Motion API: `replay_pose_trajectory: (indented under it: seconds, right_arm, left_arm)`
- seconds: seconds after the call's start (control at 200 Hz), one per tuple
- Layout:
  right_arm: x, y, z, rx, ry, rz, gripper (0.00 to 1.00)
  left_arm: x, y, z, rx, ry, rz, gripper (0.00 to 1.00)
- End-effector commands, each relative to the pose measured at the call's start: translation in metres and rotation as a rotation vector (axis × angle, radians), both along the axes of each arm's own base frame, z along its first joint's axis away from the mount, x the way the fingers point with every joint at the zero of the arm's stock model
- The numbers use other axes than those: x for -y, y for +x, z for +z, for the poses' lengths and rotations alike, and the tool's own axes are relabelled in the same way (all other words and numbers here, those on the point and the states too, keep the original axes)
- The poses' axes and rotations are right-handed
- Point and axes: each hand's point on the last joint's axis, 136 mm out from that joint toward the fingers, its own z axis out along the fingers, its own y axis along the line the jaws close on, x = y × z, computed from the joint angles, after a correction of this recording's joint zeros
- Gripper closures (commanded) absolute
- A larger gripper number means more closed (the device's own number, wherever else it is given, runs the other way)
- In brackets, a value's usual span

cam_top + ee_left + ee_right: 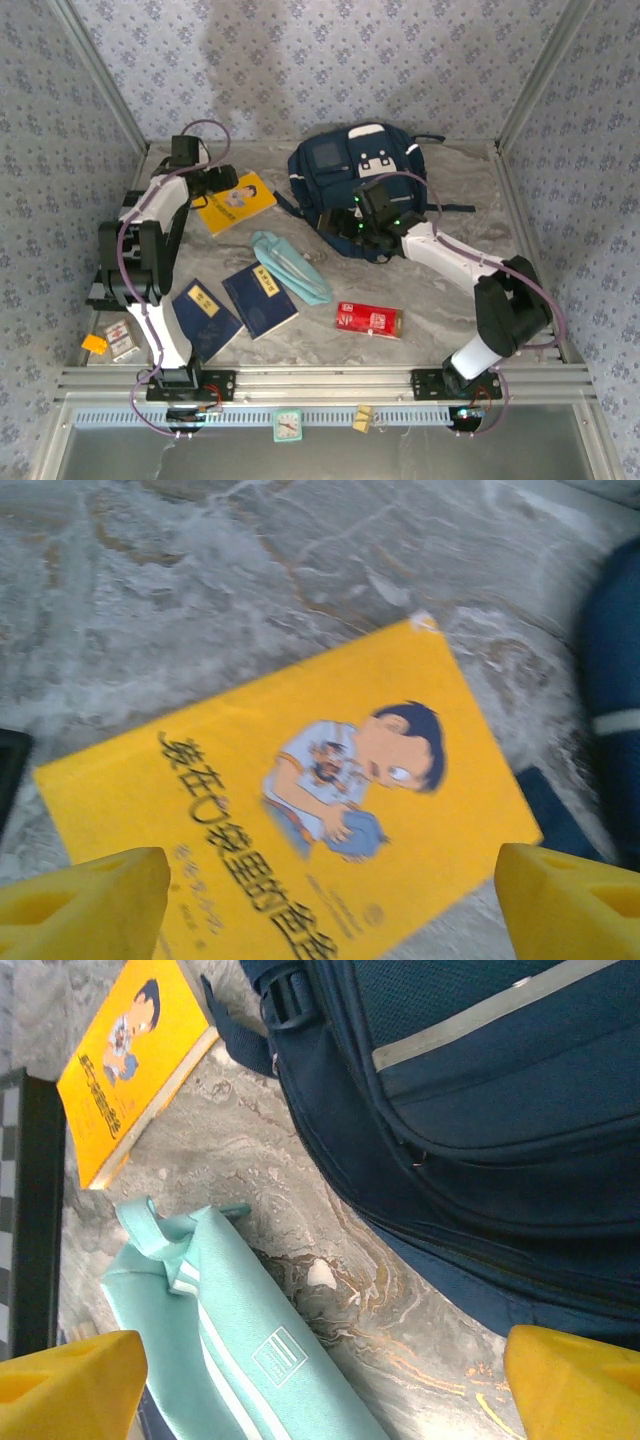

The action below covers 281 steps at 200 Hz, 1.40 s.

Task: Pack books, pencil case, and school supplies into a backpack

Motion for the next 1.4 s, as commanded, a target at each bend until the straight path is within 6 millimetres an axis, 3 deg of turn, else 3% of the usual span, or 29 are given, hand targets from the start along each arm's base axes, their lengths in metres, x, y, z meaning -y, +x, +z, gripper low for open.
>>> replay_pose_trajectory:
  seconds: [0.0,0.085,0.105,0.32,0.36,0.455,0.72,0.79,1.065,1.174,1.254,1.399]
  right_arm:
    - [-0.008,0.009,0.01,0.055,-0.045,0.042,0.05]
    - [-0.005,0.007,0.001,0.031,-0.073,0.043,0.05]
    - [-0.008,0.013,0.013,0.053,-0.059,0.042,0.05]
    - [-0.007,0.018,0.015,0.052,-0.074,0.037,0.04]
    - [-0.007,0.018,0.016,0.051,-0.073,0.04,0.04]
    - [-0.004,0.019,0.017,0.051,-0.077,0.036,0.04]
    - [0.0,0.016,0.018,0.04,-0.079,0.035,0.04]
    - [0.001,0.015,0.019,0.042,-0.08,0.033,0.04]
    - [-0.001,0.001,0.02,0.002,-0.066,0.072,0.04]
    - [-0.013,-0.008,0.02,-0.012,-0.05,0.112,0.05]
    - [-0.024,-0.016,0.019,-0.045,-0.055,0.127,0.06]
    - [-0.065,-0.034,0.022,-0.058,-0.033,0.178,0.14]
  left_arm:
    - [-0.016,0.016,-0.013,-0.055,0.027,0.005,0.14]
    - [-0.022,0.027,-0.025,-0.099,0.03,0.006,0.14]
    - [-0.022,0.029,-0.029,-0.11,0.027,0.006,0.14]
    - [-0.018,0.044,-0.062,-0.199,-0.012,0.003,0.13]
    - [-0.017,0.054,-0.055,-0.178,-0.018,0.0,0.13]
    - [-0.015,0.047,-0.064,-0.238,-0.027,0.004,0.13]
    - [-0.016,0.023,-0.082,-0.326,-0.05,0.053,0.12]
    - [-0.014,0.007,-0.094,-0.369,-0.06,0.062,0.12]
    - [-0.006,-0.042,-0.097,-0.424,-0.031,0.136,0.13]
    - [0.001,-0.071,-0.097,-0.451,-0.044,0.178,0.15]
    - [0.001,-0.08,-0.086,-0.393,-0.057,0.214,0.16]
    - [-0.015,-0.094,-0.078,-0.353,-0.029,0.266,0.19]
